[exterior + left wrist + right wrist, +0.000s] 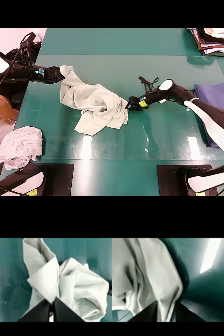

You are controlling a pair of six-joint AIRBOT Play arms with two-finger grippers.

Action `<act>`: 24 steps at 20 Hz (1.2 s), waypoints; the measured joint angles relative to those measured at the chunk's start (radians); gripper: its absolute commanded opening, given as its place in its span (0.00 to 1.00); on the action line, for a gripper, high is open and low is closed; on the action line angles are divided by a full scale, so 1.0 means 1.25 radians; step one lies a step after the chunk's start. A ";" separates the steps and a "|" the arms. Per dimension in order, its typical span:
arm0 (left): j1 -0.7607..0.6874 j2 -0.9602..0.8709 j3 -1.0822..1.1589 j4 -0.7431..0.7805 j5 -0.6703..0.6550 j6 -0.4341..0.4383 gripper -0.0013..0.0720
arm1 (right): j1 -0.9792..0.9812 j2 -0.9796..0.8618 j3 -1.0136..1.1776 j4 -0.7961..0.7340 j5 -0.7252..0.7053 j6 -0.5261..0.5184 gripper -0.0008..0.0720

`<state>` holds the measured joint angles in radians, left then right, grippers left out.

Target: Fold the shirts.

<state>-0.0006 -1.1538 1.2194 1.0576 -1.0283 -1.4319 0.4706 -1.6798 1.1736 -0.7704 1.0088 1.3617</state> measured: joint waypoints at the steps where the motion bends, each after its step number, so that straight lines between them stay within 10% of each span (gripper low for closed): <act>1: 0.000 0.000 0.000 0.000 -0.001 0.000 0.05 | 0.006 -0.014 0.015 -0.002 -0.002 0.001 0.03; 24: 0.000 0.309 0.424 0.021 0.034 -0.007 0.05 | -0.337 0.501 0.625 -0.260 0.157 0.020 0.03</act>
<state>-0.0006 -0.7673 1.7489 1.0843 -0.9863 -1.4403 0.0494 -1.0534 1.9553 -1.0950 1.2053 1.3869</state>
